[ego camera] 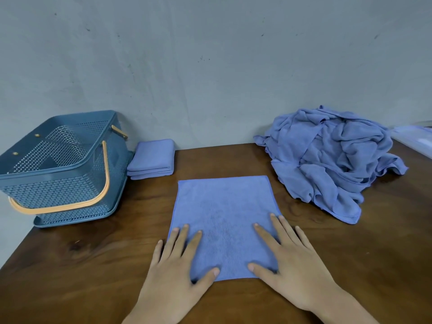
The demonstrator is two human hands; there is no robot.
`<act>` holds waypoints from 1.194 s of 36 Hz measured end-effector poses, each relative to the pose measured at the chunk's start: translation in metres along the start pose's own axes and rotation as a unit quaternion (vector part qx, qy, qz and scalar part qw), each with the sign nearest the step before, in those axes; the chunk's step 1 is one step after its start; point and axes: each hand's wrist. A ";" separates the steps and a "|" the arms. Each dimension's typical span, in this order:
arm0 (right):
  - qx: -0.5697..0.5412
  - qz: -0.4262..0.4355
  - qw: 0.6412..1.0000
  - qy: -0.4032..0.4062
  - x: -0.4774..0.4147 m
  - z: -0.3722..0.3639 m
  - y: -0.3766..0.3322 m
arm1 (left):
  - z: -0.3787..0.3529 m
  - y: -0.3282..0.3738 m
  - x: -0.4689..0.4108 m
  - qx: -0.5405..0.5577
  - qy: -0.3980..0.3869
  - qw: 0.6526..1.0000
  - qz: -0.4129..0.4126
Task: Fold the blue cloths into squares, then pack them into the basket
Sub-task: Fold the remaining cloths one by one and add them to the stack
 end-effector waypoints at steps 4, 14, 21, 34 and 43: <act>0.013 -0.009 0.999 0.031 0.003 0.002 -0.001 | -0.006 -0.007 0.001 0.033 0.058 0.997 -0.037; 0.004 -0.001 1.000 0.020 -0.002 -0.003 0.002 | -0.012 -0.013 0.005 0.121 0.145 0.947 -0.261; -0.015 0.081 0.991 0.106 0.011 -0.007 0.004 | -0.013 -0.010 0.009 0.114 0.138 0.941 -0.288; -0.096 0.222 0.955 0.169 0.018 -0.016 0.004 | -0.020 0.019 0.004 0.061 0.179 0.938 -0.291; -0.097 0.176 0.960 0.194 0.016 -0.017 0.001 | -0.019 0.022 0.004 0.104 0.136 0.956 -0.237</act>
Point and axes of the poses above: each hand's wrist, its own x-axis away from the middle knuckle, its own z-axis out of the back of the hand, y = z × x, and after that the axes turned 4 degrees about y, right-handed
